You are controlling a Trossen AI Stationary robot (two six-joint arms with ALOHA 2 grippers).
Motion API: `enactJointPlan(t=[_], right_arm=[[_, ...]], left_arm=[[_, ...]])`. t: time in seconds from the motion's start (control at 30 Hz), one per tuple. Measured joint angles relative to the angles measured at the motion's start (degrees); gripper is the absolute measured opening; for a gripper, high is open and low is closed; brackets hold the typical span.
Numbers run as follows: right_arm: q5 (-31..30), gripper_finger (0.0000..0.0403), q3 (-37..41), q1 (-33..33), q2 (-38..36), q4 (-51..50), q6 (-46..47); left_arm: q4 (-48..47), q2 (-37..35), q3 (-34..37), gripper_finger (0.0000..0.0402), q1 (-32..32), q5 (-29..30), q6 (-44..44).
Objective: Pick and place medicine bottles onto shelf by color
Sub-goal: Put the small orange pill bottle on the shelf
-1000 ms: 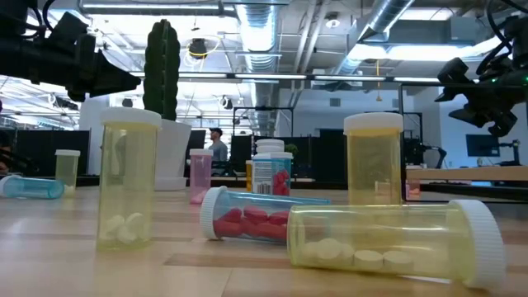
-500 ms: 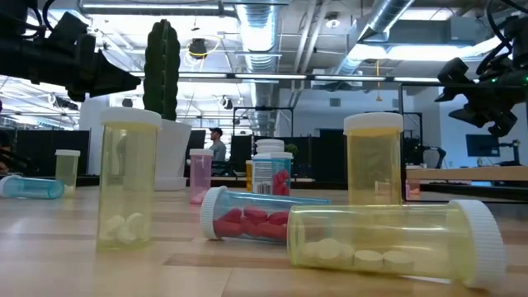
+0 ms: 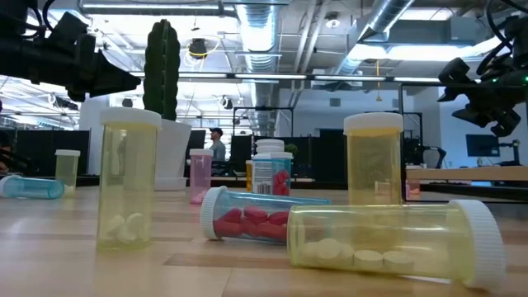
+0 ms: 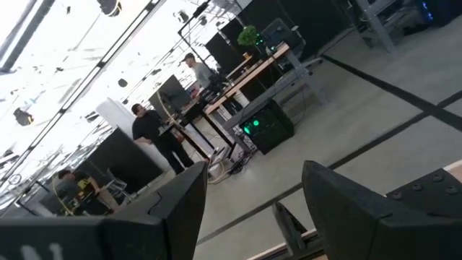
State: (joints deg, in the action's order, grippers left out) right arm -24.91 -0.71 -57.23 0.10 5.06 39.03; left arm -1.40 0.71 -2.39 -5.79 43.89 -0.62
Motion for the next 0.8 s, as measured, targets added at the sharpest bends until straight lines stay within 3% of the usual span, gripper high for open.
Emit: enactJointPlan(t=[0.2,0.4,0.53,0.7,0.8], right_arm=[[1.1,0.0249,0.0,1.36,0.0,0.06,0.47],[1.45,0.0249,0.04,3.42,0.02,0.86,7.96],[4.73,0.0249,0.04,4.51,0.02,1.88,8.08],[11.99,0.0249,0.04,6.12,0.02,7.61,2.62],[12.98,0.0249,0.04,7.49,0.02,12.35,-0.8]], left_arm=[[0.01,0.0,-0.02,0.0135,-0.01,0.01,-0.02],[-0.01,0.0,0.0,0.0135,-0.01,0.01,-0.02],[-0.01,0.0,-0.01,0.0135,0.0,-0.01,-0.01],[-0.01,0.0,0.0,0.0135,-0.01,0.01,-0.02],[0.0,0.0,0.0,0.0135,0.0,0.0,0.0]])
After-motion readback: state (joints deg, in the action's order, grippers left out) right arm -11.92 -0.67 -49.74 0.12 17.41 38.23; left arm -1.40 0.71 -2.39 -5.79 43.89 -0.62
